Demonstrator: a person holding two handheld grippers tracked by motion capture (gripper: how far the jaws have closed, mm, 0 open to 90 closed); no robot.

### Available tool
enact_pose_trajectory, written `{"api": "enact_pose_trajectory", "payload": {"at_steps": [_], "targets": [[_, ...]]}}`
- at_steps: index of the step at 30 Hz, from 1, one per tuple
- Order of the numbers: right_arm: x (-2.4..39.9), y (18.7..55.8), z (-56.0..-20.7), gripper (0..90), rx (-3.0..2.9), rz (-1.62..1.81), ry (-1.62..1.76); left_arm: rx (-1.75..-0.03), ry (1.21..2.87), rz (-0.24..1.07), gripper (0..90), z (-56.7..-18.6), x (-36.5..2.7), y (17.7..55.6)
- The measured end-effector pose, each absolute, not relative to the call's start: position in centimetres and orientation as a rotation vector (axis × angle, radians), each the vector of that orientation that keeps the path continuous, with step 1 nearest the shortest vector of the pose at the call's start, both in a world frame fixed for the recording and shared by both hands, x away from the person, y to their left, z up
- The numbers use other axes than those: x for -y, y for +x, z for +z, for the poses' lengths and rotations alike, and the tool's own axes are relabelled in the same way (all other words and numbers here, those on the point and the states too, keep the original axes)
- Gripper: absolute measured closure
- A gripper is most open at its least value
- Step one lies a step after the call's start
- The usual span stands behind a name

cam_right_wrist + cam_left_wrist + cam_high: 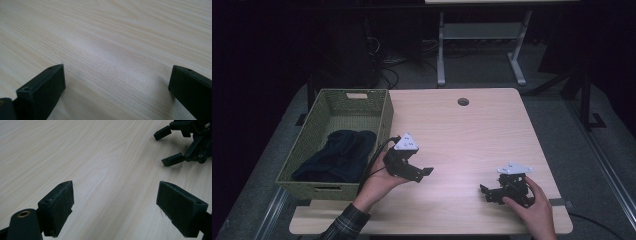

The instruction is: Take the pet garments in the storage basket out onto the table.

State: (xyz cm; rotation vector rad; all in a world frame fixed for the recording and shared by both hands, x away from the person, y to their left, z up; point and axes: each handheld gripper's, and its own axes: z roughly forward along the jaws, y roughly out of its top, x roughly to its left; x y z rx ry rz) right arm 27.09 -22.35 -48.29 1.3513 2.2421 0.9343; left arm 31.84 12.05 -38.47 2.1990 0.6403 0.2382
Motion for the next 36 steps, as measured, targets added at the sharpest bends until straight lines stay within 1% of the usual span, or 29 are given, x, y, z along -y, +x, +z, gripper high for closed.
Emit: {"api": "enact_pose_trajectory", "payload": {"at_steps": [7,15,19,31,36], "targets": [[22.4,27.1,-48.3,0.4,-2.242,0.934,1.351,-0.617,2.189,0.245,15.1,-37.1,-12.7,32.3],[22.4,27.1,-48.3,0.4,-2.241,0.934,1.346,-0.636,2.161,0.25,15.4,-36.0,-13.8,32.8],[22.4,27.1,-48.3,0.4,-2.241,0.935,1.346,-0.642,2.148,0.251,18.8,-35.4,-14.8,33.0],[22.4,27.1,-48.3,0.5,-2.242,0.935,1.345,-0.696,2.107,0.287,20.4,-34.2,-17.5,33.4],[22.4,27.1,-48.3,0.4,-2.241,0.935,1.346,-0.706,2.117,0.288,20.6,-33.9,-18.6,33.5]]}}
